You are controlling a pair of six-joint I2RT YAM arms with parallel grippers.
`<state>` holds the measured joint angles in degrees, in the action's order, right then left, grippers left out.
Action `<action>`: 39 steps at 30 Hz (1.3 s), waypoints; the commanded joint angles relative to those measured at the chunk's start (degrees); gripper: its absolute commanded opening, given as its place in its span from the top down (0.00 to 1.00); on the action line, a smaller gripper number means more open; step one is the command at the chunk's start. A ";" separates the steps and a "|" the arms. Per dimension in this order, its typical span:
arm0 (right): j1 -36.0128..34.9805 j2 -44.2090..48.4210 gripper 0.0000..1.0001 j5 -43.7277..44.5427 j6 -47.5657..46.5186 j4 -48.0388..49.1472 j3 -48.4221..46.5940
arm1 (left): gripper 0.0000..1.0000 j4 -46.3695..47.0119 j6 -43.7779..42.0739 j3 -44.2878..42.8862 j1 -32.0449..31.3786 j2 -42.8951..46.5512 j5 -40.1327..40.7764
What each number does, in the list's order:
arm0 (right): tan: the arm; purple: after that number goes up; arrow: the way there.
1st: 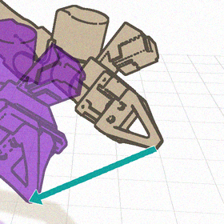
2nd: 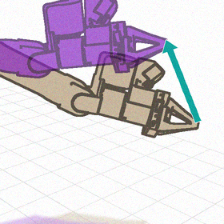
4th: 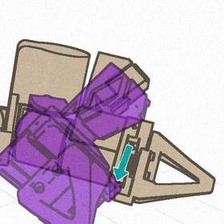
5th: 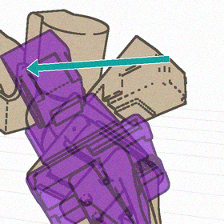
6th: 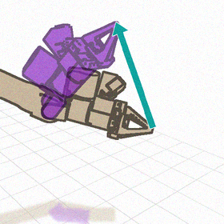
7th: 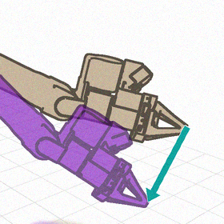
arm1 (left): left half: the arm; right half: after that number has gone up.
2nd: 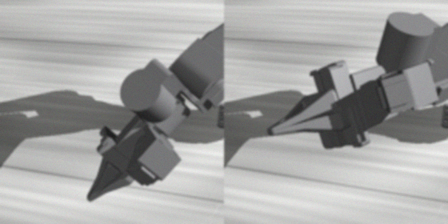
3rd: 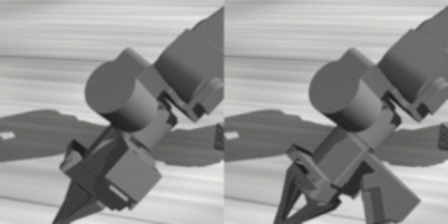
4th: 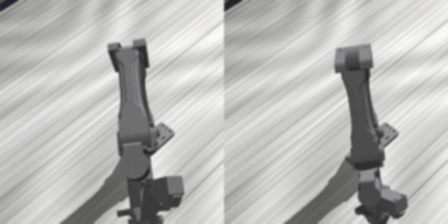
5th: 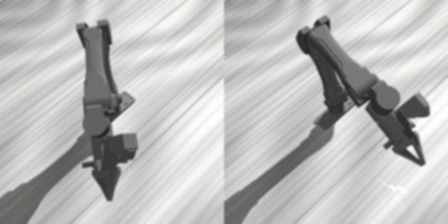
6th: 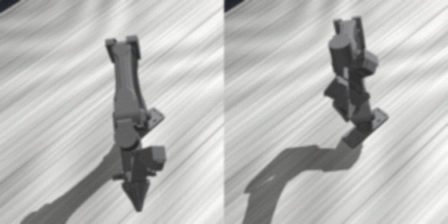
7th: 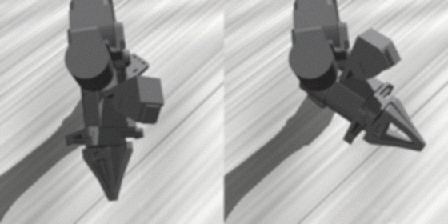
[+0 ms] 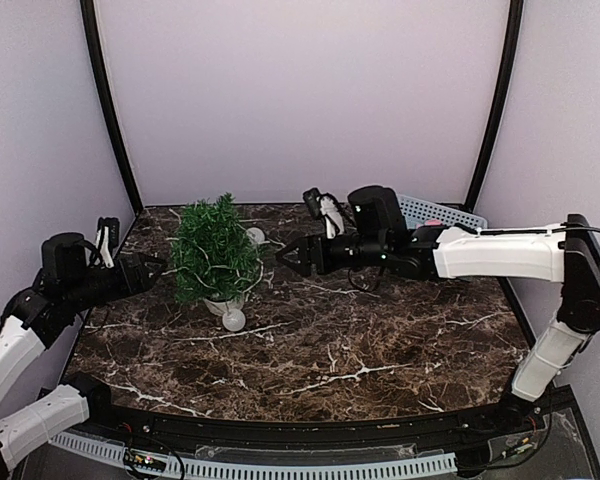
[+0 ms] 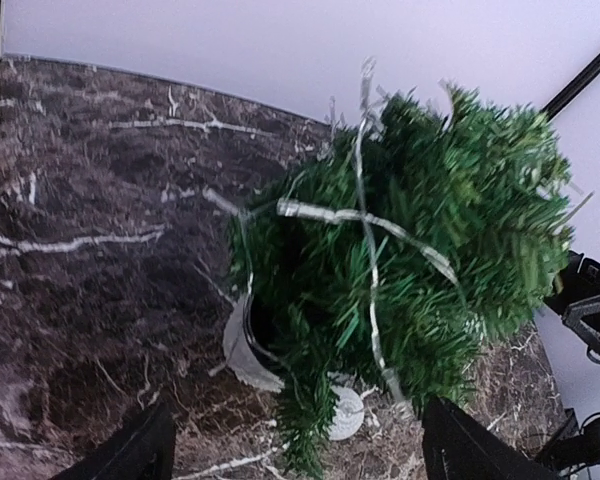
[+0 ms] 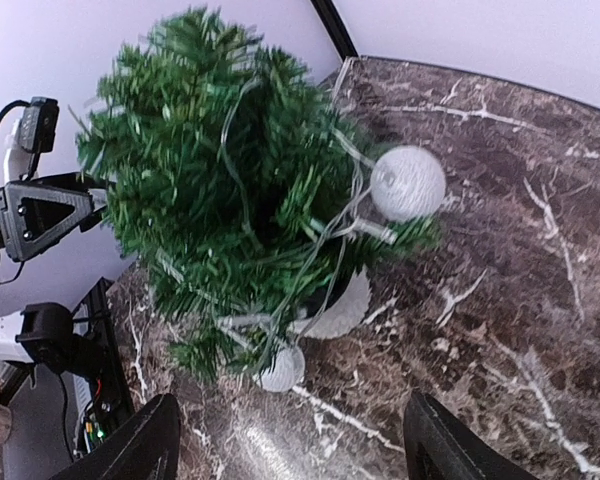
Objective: Decorate the small christmas tree
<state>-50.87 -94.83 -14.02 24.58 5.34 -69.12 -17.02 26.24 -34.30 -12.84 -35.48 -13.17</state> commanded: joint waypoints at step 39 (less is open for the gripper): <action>-8.37 -16.48 0.85 7.05 13.77 15.61 -5.31 | 0.91 16.06 7.56 11.68 -3.99 -15.44 -15.04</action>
<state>-58.67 -110.24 -8.58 37.34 19.09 -72.25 -2.57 35.68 -21.50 -16.16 -50.15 -27.14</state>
